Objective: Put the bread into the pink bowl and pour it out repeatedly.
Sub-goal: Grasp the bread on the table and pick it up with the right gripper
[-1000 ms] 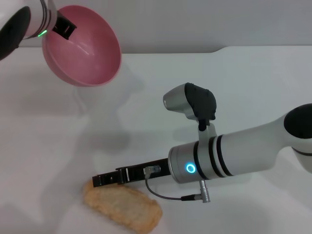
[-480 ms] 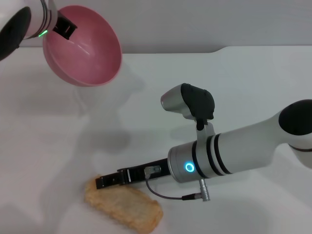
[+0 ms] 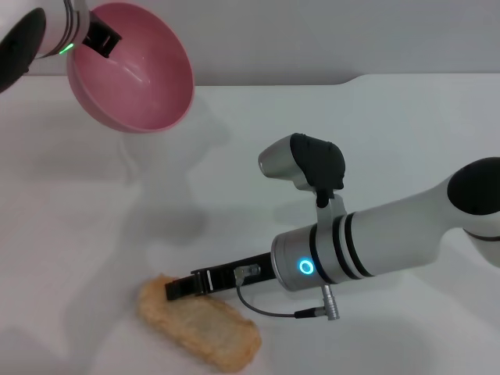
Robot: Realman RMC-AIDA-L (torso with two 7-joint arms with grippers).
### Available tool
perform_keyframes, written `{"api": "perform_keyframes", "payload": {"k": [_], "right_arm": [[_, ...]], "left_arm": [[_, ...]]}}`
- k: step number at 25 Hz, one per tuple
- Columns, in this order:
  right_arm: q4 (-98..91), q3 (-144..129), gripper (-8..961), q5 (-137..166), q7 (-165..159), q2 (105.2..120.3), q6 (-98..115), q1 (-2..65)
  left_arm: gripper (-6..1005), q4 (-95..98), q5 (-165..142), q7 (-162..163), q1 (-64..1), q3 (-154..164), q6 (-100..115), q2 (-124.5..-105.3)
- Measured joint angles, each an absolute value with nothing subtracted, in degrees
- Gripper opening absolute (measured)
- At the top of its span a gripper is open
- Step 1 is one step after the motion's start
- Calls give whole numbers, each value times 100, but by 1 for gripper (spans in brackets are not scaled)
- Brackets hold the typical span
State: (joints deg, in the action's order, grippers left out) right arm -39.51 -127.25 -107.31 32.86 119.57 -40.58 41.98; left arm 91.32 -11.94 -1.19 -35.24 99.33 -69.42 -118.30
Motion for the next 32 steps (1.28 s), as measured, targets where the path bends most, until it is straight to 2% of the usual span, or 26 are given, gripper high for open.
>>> {"api": "perform_keyframes", "payload": {"k": [2, 18, 29, 32], "right_arm": [[-4028, -12695, 402, -10726, 3371, 11945, -4070, 4171], [-4308, -12416, 248, -10661, 3630, 11879, -4197, 3946], [-6086, -11020, 208, -8174, 2967, 11858, -4328, 2912], [-6997, -10755, 162, -7283, 2465, 11865, -4509, 2617]], "left_arm": [[49, 9130, -1195, -119, -3524, 9929, -6936, -11829], [49, 9055, -1189, -105, -3481, 9899, -6833, -11821], [48, 8925, -1136, -103, -3480, 9769, -6780, -11825], [48, 8780, -918, -91, -3497, 9770, -6663, -11836]]}}
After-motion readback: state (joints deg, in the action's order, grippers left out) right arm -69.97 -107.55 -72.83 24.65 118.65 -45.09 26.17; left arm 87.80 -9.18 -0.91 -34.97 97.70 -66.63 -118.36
